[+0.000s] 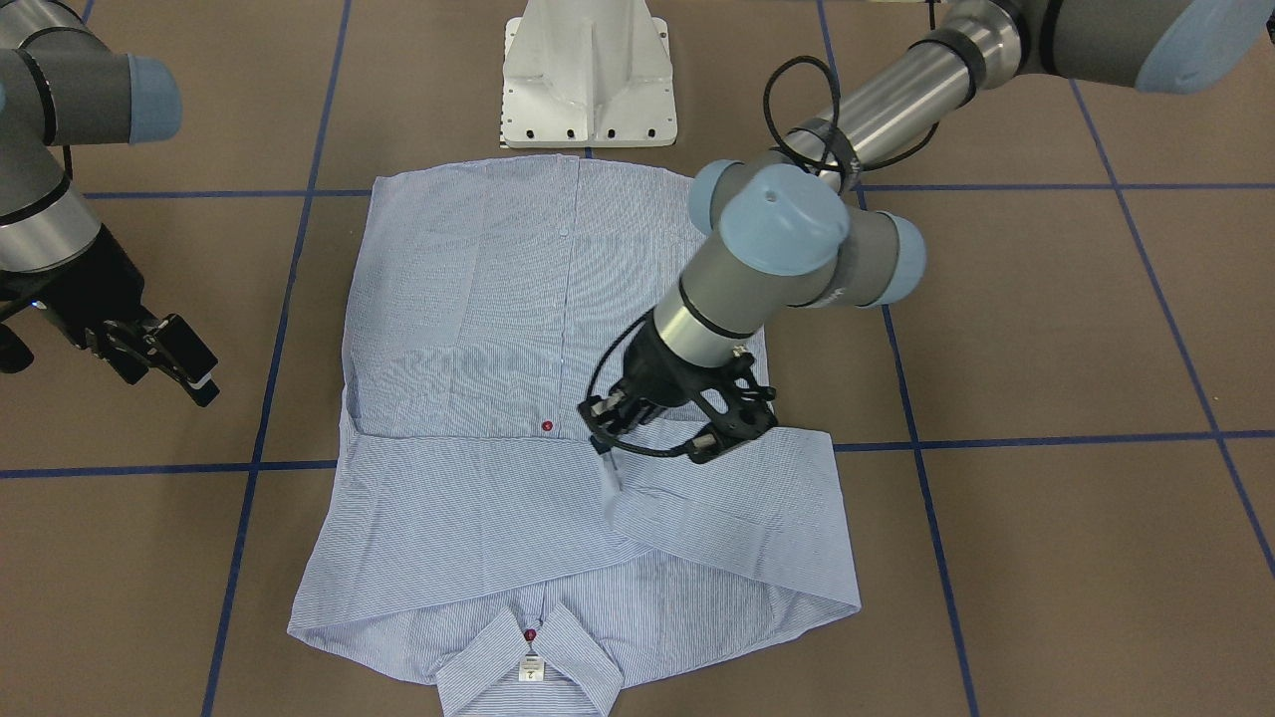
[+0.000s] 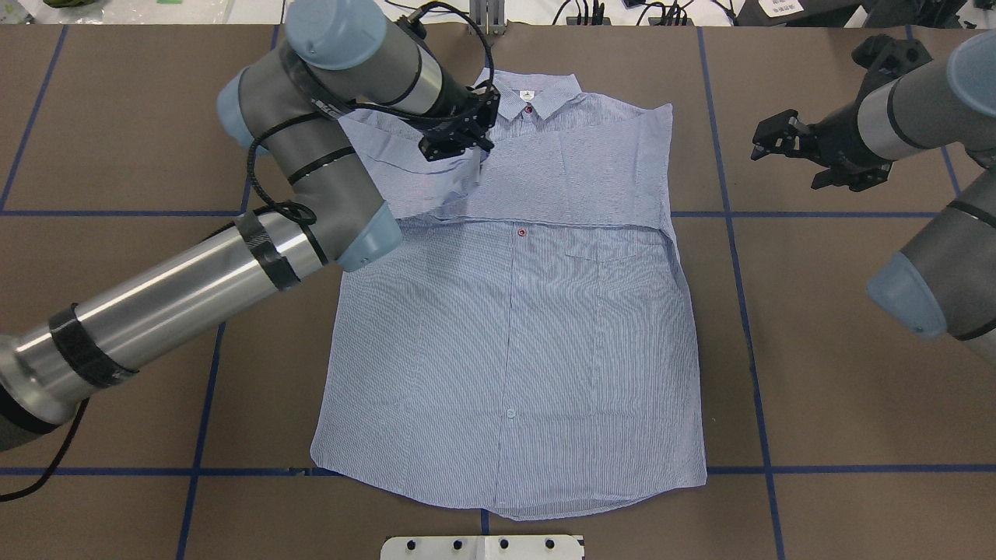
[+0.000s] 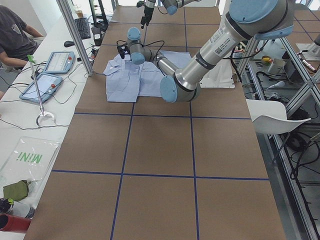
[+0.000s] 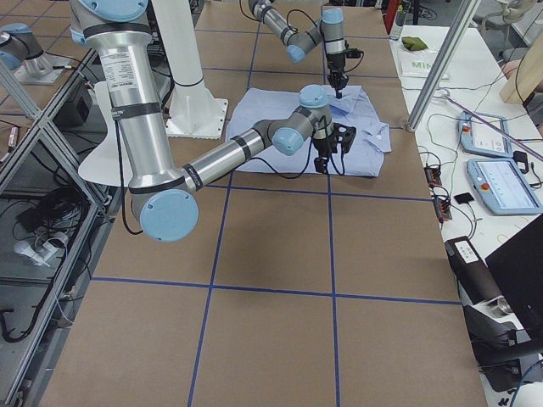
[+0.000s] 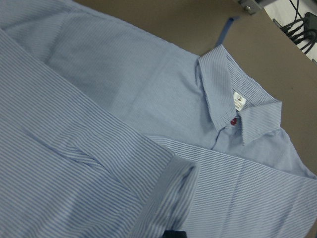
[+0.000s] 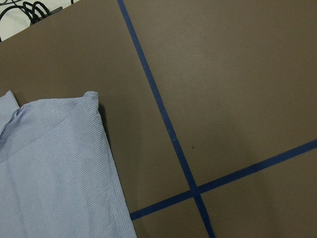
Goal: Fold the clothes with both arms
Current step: 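Fold the held sleeve across the shirt front with the left gripper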
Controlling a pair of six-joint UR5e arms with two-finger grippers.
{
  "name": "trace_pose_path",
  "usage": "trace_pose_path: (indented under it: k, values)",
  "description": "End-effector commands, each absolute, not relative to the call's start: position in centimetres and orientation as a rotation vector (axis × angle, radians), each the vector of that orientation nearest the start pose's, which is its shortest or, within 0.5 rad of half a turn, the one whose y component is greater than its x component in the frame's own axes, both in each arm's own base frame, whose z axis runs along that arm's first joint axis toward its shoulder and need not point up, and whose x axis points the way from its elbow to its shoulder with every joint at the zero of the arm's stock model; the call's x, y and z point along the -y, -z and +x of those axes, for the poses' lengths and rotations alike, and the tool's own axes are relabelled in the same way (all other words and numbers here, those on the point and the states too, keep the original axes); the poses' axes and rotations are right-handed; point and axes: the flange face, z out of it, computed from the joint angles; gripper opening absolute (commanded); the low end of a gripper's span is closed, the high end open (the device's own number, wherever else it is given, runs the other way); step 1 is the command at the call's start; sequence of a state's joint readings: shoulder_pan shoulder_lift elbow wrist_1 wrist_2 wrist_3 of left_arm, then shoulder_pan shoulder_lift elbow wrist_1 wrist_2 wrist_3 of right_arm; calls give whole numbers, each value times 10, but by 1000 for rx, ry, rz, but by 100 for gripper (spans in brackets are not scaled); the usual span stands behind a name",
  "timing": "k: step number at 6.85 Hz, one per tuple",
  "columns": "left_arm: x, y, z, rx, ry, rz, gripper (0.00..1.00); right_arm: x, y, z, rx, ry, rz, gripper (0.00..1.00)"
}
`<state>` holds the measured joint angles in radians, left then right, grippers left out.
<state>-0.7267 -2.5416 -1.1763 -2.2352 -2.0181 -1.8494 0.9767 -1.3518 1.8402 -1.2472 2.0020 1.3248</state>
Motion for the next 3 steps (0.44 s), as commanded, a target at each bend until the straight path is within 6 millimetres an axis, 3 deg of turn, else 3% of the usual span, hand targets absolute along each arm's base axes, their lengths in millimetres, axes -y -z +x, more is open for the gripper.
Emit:
trace_pose_path:
  k: [1, 3]
  values:
    - [563, -57, 588, -1347, 692, -99, 0, 524, -382, -241, 899, -508, 131, 100]
    - [545, -20, 633, -1349, 759, -87, 0, 518, -389, -237, 890, -511, 128, 100]
